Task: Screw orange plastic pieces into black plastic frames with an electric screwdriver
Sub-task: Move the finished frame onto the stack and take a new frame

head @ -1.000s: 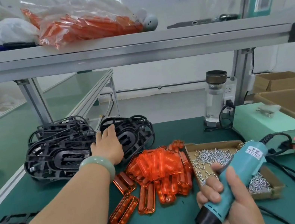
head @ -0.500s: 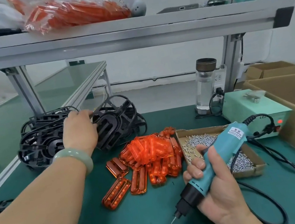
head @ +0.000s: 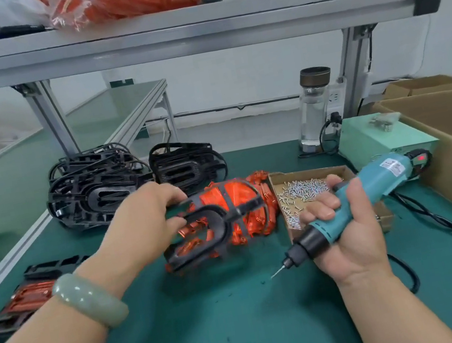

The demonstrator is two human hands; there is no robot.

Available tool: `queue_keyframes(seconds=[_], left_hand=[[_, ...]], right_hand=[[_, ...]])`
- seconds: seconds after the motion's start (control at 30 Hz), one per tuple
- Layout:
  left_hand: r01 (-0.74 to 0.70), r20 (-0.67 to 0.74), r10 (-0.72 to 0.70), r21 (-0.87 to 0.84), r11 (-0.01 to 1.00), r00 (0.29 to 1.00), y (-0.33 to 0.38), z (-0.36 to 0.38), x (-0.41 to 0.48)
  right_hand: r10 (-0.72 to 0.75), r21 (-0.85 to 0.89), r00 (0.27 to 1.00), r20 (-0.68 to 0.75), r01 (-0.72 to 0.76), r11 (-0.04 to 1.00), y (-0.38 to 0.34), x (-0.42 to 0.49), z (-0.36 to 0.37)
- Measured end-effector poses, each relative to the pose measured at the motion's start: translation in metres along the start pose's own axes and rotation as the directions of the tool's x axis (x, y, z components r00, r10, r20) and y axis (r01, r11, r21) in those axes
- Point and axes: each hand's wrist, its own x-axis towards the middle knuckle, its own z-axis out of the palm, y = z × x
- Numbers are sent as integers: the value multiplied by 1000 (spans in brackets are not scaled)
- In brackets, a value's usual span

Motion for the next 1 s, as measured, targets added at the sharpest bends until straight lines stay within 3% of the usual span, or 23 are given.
queue_keyframes(seconds=[0.27,0.4,0.77,1.0], left_hand=[[-85,396,123,-112,990,910,16,35,-19],[-58,467,138,-181,982,873,17,49,-22],[-104,395,139,-109,989,908,21,61,-29],[96,33,-91,-257,962,995,16,58,0]], right_hand=[[-83,75,996,-8,84,994,-19,2,1],[-74,74,997,-30,76,994,-19,4,-2],[-50,27,998,-48,51,998,-13,5,-4],[-47,41,996,-69,50,998,-11,7,-3]])
